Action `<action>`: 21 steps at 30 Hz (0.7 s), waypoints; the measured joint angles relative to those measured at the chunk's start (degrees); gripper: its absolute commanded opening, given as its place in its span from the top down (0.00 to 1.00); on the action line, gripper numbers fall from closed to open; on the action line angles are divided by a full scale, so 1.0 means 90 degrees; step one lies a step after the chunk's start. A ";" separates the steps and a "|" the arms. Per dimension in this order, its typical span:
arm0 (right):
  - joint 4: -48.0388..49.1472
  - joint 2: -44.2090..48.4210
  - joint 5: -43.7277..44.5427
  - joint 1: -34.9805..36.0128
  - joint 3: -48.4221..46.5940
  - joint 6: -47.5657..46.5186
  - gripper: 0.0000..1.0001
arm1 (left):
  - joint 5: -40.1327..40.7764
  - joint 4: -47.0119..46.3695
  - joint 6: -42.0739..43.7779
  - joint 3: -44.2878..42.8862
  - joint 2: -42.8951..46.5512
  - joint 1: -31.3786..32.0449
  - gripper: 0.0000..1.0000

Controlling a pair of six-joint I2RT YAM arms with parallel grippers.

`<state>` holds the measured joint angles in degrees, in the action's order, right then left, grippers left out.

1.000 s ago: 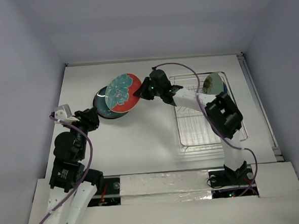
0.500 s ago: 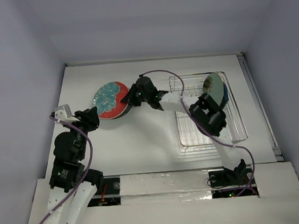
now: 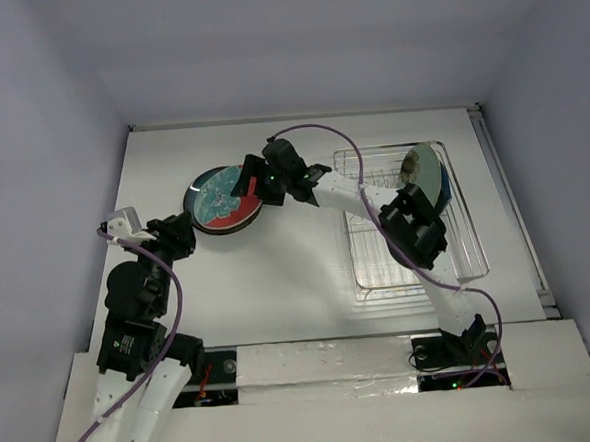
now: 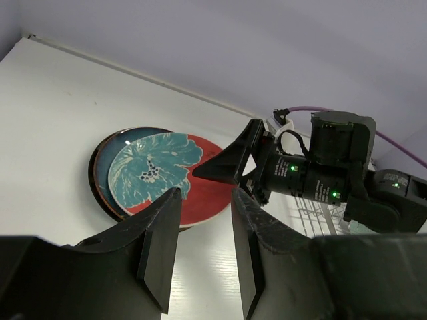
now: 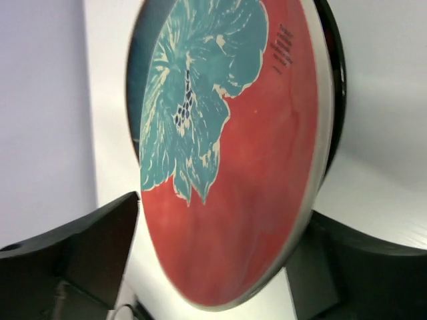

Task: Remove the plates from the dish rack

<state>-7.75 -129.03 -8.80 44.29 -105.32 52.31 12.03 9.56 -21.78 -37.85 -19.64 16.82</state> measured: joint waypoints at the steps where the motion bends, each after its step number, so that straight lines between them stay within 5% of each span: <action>1: -0.0187 0.0000 0.0002 0.0000 -0.0068 -0.0112 0.09 | 0.0002 0.0002 0.0000 0.0000 0.0000 0.0000 0.67; 8: -0.1234 0.0029 0.0228 0.0039 -0.0525 -0.1139 0.00 | 0.0002 0.0015 0.0000 0.0000 0.0000 0.0000 0.67; 14: -0.1809 0.0352 0.0508 0.0078 -0.0291 -0.1819 0.12 | 0.0000 0.0015 0.0000 0.0000 0.0000 0.0000 0.67; 17: -0.1889 0.0862 0.0646 0.0087 0.0044 -0.2035 0.29 | 0.0002 0.0015 0.0000 0.0000 0.0000 0.0000 0.67; 18: -0.1899 0.1059 0.0721 0.0087 0.0131 -0.2115 0.48 | 0.0002 0.0015 0.0000 0.0000 0.0000 0.0000 0.67; 20: -0.1853 0.1557 0.0937 0.0087 0.0444 -0.2237 0.67 | 0.0000 0.0015 0.0000 0.0000 0.0000 0.0000 0.67; 21: -0.1851 0.1870 0.1107 0.0087 0.0656 -0.2305 0.88 | 0.0002 0.0015 0.0000 0.0000 0.0000 0.0000 0.67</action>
<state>-24.40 -112.20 1.17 45.08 -99.42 31.57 12.05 9.69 -21.78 -37.85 -19.64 16.82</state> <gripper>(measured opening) 0.395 0.327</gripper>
